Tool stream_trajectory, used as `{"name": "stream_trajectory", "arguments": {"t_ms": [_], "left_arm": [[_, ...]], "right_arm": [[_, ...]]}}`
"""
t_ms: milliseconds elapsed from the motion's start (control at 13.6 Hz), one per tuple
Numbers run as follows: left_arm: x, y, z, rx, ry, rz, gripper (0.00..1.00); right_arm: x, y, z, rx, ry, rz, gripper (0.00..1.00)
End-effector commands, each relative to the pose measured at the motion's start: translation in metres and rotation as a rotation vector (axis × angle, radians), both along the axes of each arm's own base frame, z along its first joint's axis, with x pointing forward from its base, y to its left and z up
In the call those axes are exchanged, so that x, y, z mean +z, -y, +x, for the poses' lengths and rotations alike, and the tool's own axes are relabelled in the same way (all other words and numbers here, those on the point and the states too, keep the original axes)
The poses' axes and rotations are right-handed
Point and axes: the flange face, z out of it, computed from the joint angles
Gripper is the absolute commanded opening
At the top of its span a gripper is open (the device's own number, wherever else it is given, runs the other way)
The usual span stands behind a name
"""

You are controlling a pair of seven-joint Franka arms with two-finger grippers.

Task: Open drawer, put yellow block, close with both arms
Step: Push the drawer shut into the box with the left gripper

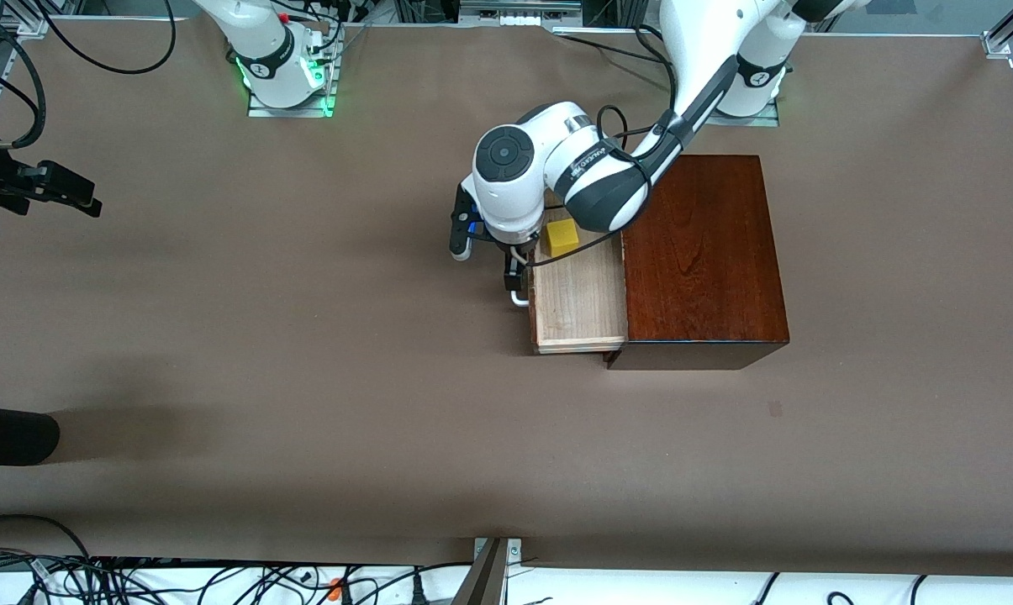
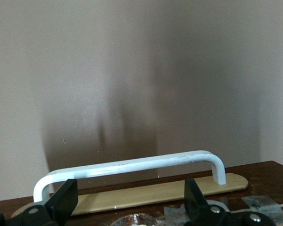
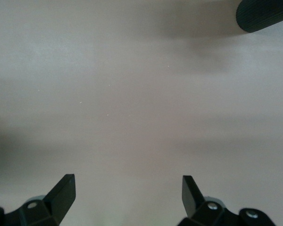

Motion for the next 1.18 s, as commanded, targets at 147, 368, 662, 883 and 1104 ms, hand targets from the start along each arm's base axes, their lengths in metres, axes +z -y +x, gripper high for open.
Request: {"name": "stream_trajectory", "arguments": {"t_ms": [147,368,662,883,1104], "left_arm": [[0.001,-0.026,0.011,0.025,-0.020,0.097,1.00],[0.006,-0.039,0.016,0.023,-0.001,0.157,1.00],[0.009,-0.046,0.015,0.047,0.014,0.222,1.00],[0.010,-0.060,0.020,0.061,0.004,0.262,1.00],[0.008,-0.071,0.021,0.068,-0.017,0.304,1.00]], "right_arm": [[0.007,-0.003,0.003,0.016,0.000,0.015,1.00],[0.007,-0.002,0.003,0.014,-0.002,0.015,1.00],[0.007,-0.002,0.003,0.014,-0.002,0.015,1.00],[0.007,-0.002,0.003,0.014,0.000,0.015,1.00],[0.007,-0.003,0.003,0.016,0.000,0.015,1.00]]}}
